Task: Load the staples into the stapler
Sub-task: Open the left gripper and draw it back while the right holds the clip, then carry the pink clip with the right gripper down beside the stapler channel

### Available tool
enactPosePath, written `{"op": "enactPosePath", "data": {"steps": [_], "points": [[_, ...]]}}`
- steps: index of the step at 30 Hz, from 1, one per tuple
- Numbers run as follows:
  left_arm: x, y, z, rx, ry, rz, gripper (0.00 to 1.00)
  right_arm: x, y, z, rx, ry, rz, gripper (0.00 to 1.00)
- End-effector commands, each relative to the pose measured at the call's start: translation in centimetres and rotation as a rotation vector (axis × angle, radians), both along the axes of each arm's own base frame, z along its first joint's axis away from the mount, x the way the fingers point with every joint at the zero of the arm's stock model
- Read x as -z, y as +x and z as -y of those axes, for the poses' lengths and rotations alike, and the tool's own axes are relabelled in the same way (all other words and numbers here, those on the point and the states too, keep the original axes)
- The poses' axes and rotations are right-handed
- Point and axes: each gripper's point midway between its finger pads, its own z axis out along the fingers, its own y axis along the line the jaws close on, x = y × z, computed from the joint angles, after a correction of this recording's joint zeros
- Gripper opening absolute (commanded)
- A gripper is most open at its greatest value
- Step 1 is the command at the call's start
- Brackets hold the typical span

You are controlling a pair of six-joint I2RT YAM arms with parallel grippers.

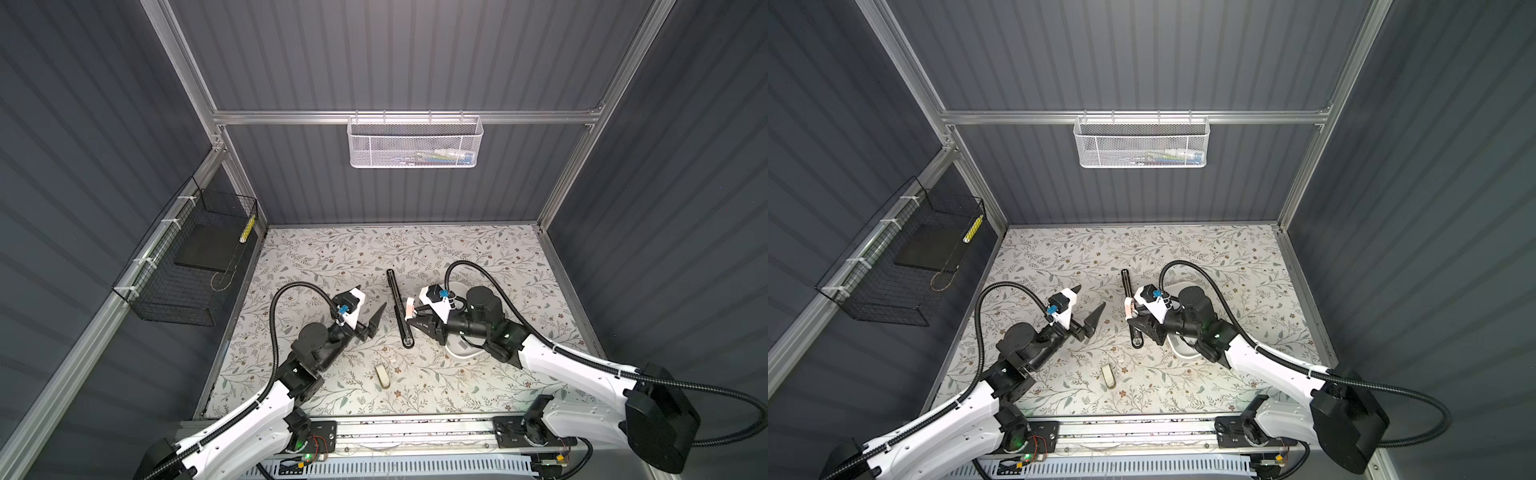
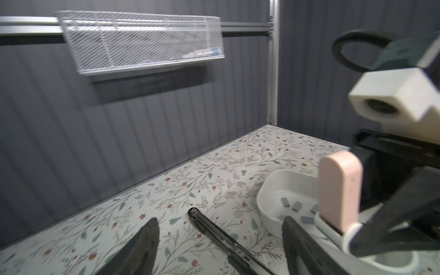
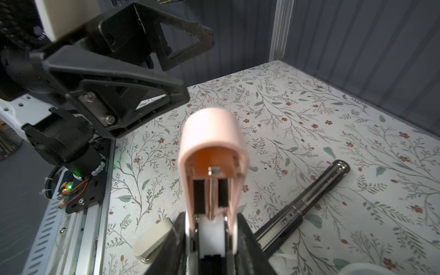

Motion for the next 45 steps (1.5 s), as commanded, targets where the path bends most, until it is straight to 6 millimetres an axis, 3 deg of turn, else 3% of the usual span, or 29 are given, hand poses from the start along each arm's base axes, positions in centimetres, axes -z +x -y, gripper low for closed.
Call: {"op": "enactPosePath", "data": {"steps": [1, 3, 7, 10, 14, 17, 23, 32, 40, 45], "points": [[-0.9, 1.5, -3.3, -0.197, -0.087, -0.005, 0.82, -1.7, 0.0, -0.9, -0.001, 0.056, -0.108, 0.0], [-0.8, 1.6, -3.0, -0.192, -0.075, -0.016, 0.82, -1.9, -1.1, -1.5, -0.076, 0.036, -0.134, 0.0], [-0.7, 1.8, -2.9, -0.196, -0.069, -0.027, 0.82, -1.7, -0.8, -1.9, -0.045, 0.018, -0.159, 0.0], [-0.5, 1.9, -3.9, -0.247, -0.092, -0.035, 0.84, -0.9, 1.1, -2.1, 0.12, -0.005, -0.19, 0.0], [0.5, 2.7, -8.2, -0.494, -0.195, -0.084, 1.0, 1.4, 3.9, -2.4, 0.36, -0.143, -0.242, 0.0], [1.2, 2.9, -11.0, -0.661, -0.28, -0.115, 1.0, 3.3, 4.5, -3.3, 0.453, -0.169, -0.247, 0.0], [0.9, 3.2, -11.6, -0.718, -0.294, -0.142, 1.0, 7.3, 5.6, -3.8, 0.617, -0.239, -0.332, 0.0], [0.9, 3.2, -11.9, -0.742, -0.299, -0.15, 1.0, 12.9, 5.6, -6.3, 0.628, -0.389, -0.454, 0.0], [0.9, 3.1, -12.0, -0.746, -0.3, -0.15, 1.0, 17.1, 6.1, -5.3, 0.715, -0.552, -0.489, 0.0], [0.9, 3.2, -12.0, -0.744, -0.298, -0.153, 1.0, 18.6, 6.3, -4.7, 0.728, -0.621, -0.474, 0.0]]}}
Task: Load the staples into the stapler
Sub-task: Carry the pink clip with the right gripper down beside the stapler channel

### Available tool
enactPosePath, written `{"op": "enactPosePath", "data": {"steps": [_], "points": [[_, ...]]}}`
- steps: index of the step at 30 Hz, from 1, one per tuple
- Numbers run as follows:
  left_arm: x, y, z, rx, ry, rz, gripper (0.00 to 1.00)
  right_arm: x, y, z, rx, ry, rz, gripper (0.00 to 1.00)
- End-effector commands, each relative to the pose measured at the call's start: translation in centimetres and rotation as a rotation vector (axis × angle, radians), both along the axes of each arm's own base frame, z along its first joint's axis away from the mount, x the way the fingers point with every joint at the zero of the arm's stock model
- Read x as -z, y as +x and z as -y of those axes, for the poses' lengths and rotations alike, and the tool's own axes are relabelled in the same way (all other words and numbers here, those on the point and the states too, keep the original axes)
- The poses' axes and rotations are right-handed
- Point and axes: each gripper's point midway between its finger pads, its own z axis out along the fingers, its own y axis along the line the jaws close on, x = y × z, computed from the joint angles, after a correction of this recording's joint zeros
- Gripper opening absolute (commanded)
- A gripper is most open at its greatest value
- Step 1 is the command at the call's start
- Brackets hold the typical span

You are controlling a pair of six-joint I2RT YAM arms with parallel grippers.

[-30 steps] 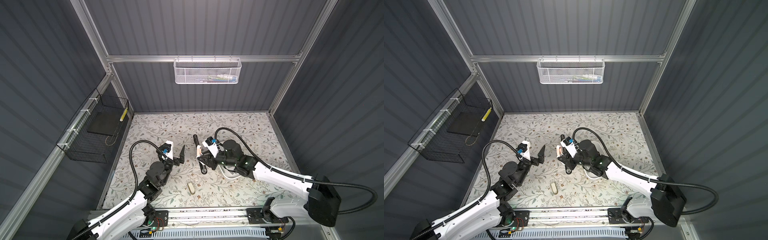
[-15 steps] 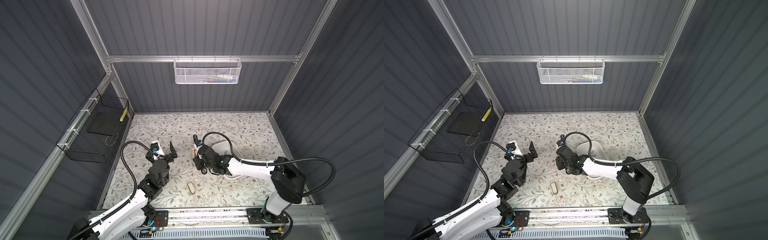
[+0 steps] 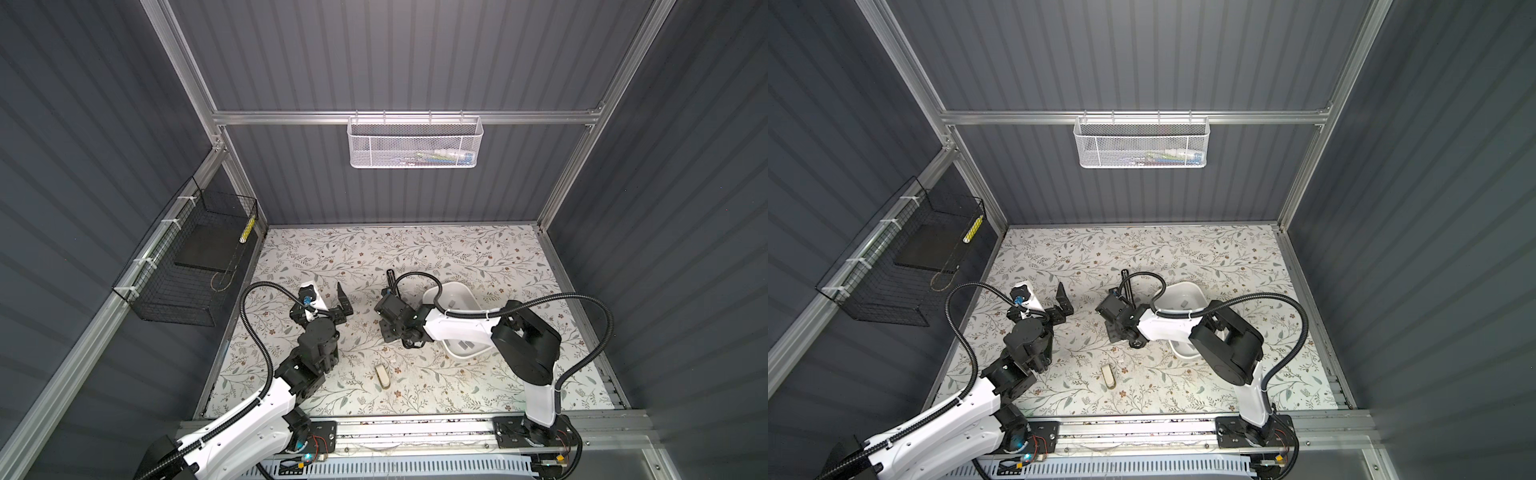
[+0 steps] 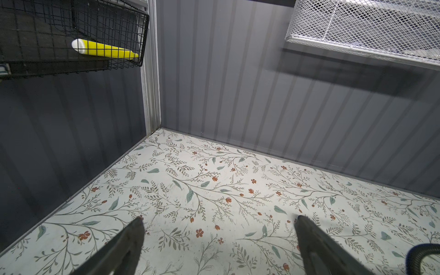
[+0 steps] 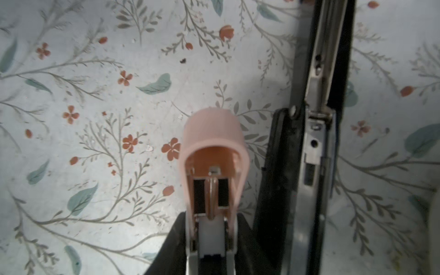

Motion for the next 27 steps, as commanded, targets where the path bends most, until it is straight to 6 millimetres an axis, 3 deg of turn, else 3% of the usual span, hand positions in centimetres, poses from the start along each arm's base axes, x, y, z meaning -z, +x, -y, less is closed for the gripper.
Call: {"op": "enactPosePath", "data": {"steps": [1, 11, 27], "points": [[-1.5, 0.1, -0.4, -0.026, -0.04, 0.029, 1.0, 0.4, 0.3, 1.2, 0.02, -0.077, 0.01, 0.0], [-1.6, 0.0, -0.4, -0.025, -0.043, 0.031, 1.0, 1.3, 1.0, 2.3, 0.013, -0.108, -0.011, 0.0], [-1.5, 0.0, -0.4, -0.025, -0.041, 0.028, 1.0, 1.5, -0.6, 0.4, -0.008, -0.059, 0.006, 0.0]]}}
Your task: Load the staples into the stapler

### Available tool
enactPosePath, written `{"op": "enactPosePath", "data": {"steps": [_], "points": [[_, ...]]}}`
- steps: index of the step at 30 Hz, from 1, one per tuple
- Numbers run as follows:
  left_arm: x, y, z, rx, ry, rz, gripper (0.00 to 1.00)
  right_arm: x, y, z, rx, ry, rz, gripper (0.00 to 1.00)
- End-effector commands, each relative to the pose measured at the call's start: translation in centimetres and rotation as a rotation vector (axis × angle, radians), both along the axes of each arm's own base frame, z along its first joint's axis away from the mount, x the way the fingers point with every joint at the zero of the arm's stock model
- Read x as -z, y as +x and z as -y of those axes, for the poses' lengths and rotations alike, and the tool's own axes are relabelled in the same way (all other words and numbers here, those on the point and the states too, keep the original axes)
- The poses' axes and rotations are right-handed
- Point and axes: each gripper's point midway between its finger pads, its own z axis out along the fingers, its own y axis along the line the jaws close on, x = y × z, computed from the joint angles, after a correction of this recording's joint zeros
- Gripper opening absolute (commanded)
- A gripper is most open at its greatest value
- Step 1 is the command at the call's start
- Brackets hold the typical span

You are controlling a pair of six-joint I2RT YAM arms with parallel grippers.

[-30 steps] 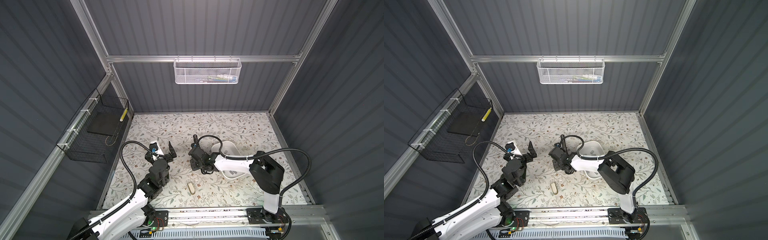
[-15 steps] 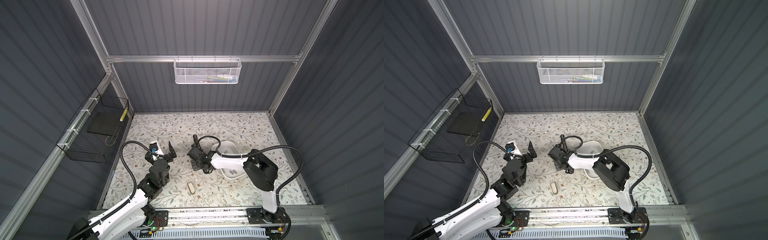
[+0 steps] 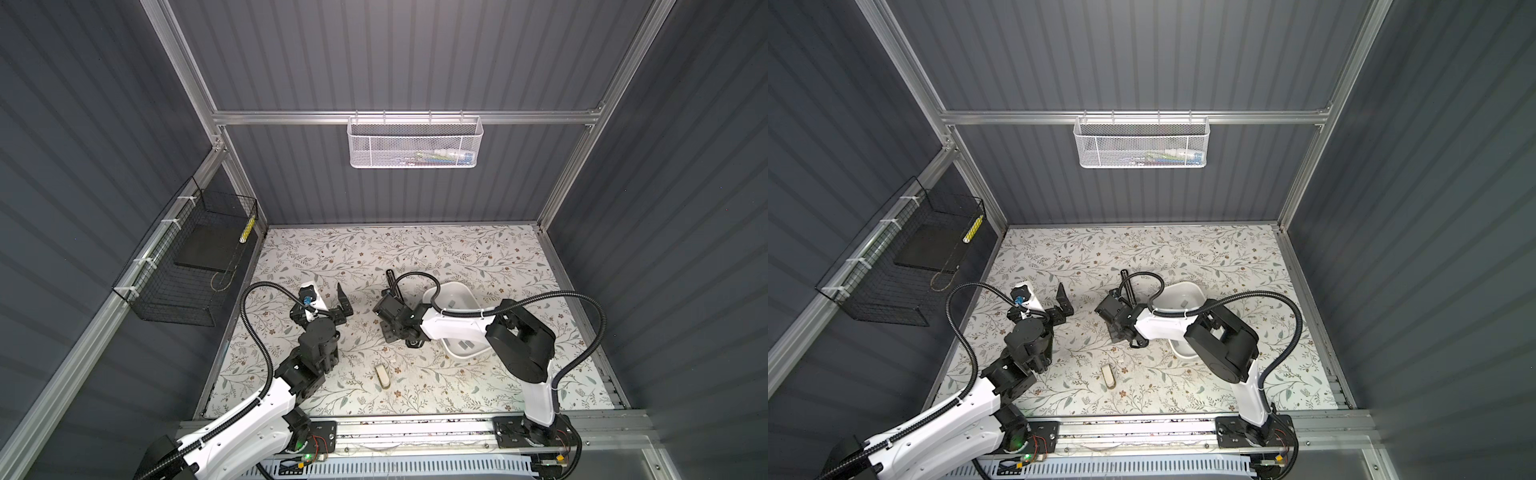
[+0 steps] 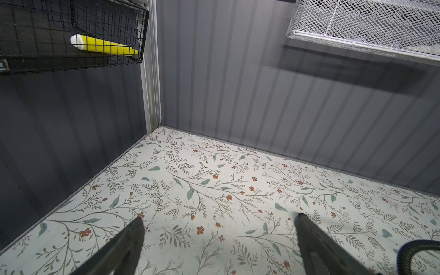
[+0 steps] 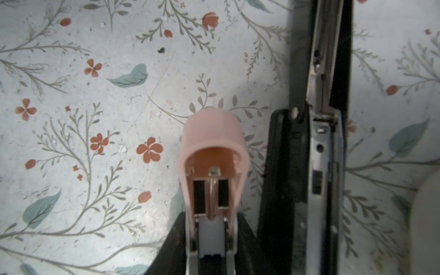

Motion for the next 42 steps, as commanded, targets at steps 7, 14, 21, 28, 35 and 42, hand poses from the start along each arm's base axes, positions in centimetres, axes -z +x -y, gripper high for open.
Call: {"op": "enactPosePath", "data": {"steps": [7, 14, 21, 28, 35, 42], "points": [[-1.8, 0.1, -0.1, -0.012, -0.028, 0.036, 1.0, 1.2, -0.5, 0.1, -0.001, -0.041, -0.007, 0.33], [-3.2, -0.1, 1.2, 0.094, -0.011, 0.104, 1.0, -1.8, -0.4, -0.3, -0.027, -0.008, 0.028, 0.57], [-6.8, 0.3, 6.8, 0.382, 0.085, 0.065, 1.0, -8.9, -0.6, 0.9, -0.036, 0.088, 0.152, 0.71], [-11.5, 1.1, 12.1, 0.596, 0.136, 0.073, 1.0, -13.8, 0.7, 6.1, 0.021, 0.089, 0.333, 0.8], [-14.1, 2.3, 16.1, 0.769, 0.597, 0.04, 0.98, -15.2, 2.9, 11.7, 0.141, 0.13, 0.371, 0.83], [-5.0, -0.8, 19.0, 1.209, 1.128, -0.141, 0.84, -15.5, 4.3, 15.6, 0.263, 0.133, 0.408, 0.88]]}}
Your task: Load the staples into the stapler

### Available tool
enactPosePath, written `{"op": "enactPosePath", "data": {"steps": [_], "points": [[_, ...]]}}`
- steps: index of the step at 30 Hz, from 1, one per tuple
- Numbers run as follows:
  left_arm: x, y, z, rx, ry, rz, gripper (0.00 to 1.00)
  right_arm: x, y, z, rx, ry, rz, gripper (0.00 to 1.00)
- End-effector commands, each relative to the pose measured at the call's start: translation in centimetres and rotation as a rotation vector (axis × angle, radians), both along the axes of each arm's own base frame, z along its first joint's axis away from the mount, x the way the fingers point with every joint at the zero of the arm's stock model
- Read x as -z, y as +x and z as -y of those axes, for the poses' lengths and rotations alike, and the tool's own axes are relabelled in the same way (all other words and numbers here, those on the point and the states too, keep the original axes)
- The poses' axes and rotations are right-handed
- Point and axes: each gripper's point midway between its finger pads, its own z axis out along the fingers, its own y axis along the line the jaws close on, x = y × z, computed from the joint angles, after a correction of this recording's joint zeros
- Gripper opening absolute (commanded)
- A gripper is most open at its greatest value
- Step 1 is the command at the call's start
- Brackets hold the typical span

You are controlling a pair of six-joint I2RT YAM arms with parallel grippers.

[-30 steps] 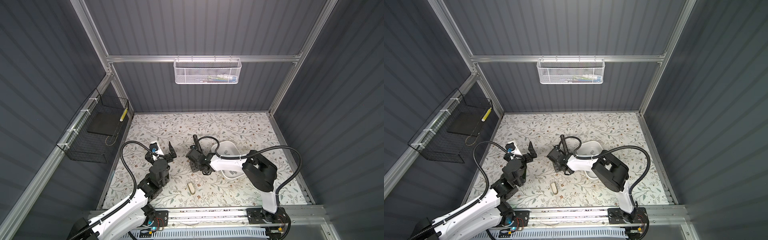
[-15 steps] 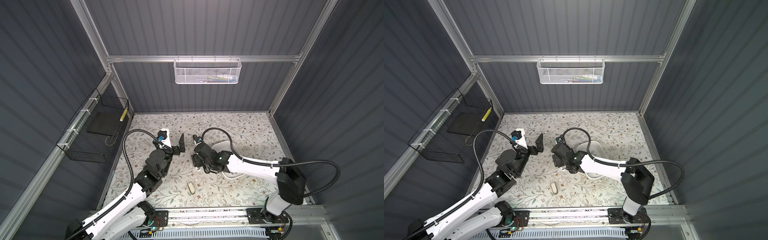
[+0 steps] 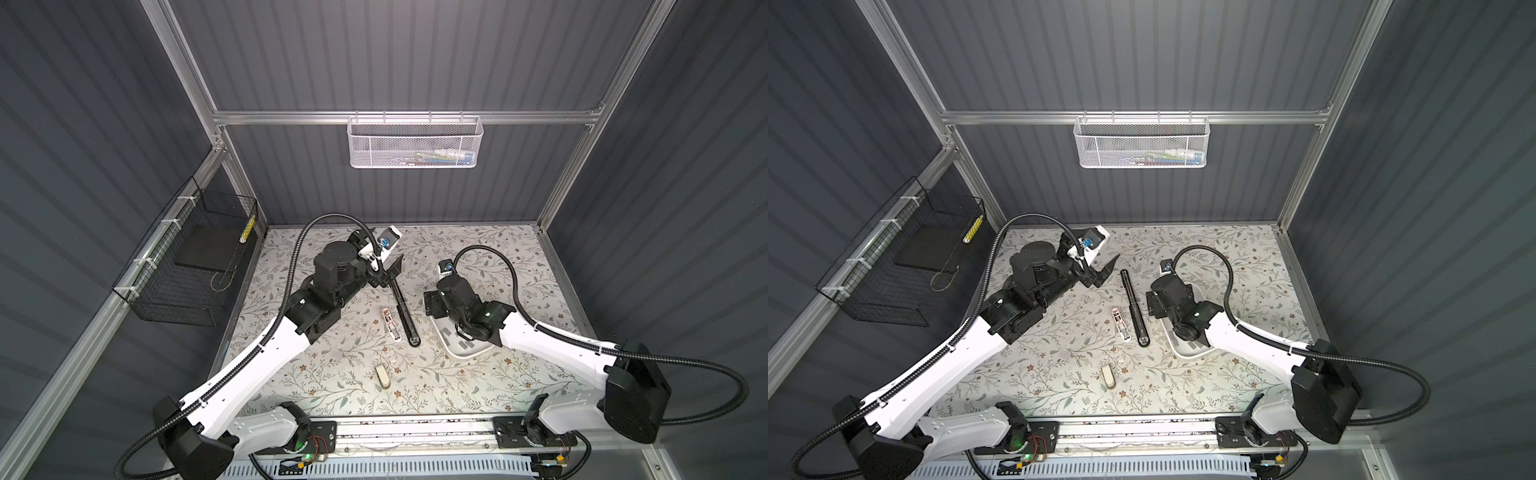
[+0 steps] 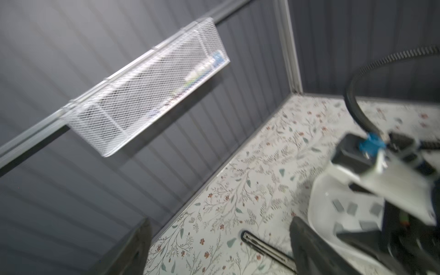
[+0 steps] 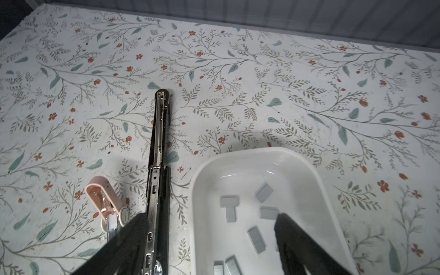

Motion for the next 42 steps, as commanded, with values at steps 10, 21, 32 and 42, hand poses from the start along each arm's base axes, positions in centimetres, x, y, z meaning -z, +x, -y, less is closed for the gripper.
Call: {"op": "enactPosePath", "data": {"steps": [10, 21, 32, 42], "points": [[16.3, -14.6, -0.9, 0.889, 0.796, -0.189, 0.69, -0.2, 1.4, 4.7, 0.19, 0.043, 0.041, 0.95], [24.0, -21.7, -2.8, 1.161, 1.159, -0.256, 0.56, -0.5, 1.5, 6.0, 0.225, 0.054, 0.056, 0.99], [28.0, -21.6, -3.2, 1.172, 1.295, -0.284, 0.48, -0.1, 1.6, 5.4, 0.2, 0.076, 0.045, 0.99], [30.8, -20.4, -4.6, 1.135, 1.439, -0.331, 0.5, -0.5, 1.2, 4.9, 0.17, 0.116, 0.038, 0.99]]}}
